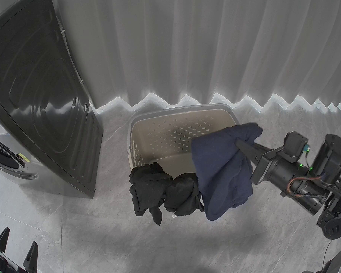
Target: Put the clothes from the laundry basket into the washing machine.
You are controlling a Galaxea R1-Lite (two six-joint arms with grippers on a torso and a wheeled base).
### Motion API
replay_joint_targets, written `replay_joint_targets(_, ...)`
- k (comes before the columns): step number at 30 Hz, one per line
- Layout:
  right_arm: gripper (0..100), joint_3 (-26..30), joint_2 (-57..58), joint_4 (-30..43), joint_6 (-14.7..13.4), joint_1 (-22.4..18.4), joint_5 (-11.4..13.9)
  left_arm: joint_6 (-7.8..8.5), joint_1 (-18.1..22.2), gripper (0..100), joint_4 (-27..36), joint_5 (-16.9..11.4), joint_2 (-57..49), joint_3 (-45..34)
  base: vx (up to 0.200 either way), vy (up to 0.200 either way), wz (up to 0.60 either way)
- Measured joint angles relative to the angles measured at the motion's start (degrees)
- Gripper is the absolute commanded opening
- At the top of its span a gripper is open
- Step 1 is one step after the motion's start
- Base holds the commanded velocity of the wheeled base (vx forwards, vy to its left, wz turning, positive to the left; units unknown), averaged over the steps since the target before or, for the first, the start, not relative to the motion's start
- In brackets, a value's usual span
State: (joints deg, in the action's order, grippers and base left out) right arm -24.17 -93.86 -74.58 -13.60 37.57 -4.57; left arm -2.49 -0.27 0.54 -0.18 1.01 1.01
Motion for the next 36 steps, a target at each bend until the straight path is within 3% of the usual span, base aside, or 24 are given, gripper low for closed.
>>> replay_joint_targets(4, 0, 0.17, 3.78, 0.29, 2.66, 0.22, 0.44, -0.05, 0.00, 100, 0.00, 0.00, 0.02, 0.00, -0.200, 0.000, 0.00)
replay_joint_targets(12, 0, 1.39, 6.42, 0.57, 4.39, -0.20, -0.24, -0.27, -0.04, 100, -0.02, 0.02, 0.00, 0.00, -0.050, 0.000, 0.00)
replay_joint_targets(16, 0, 1.57, 6.89, 0.57, 4.57, -0.20, -1.52, -0.29, 0.00, 100, 0.00, 0.02, 0.00, 0.00, 0.000, 0.200, 0.00)
replay_joint_targets(36, 0, 1.35, 6.78, -0.30, 4.24, -0.12, -1.37, -0.49, 0.00, 100, 0.00, 0.02, 0.00, 0.00, 0.000, 0.200, 0.00)
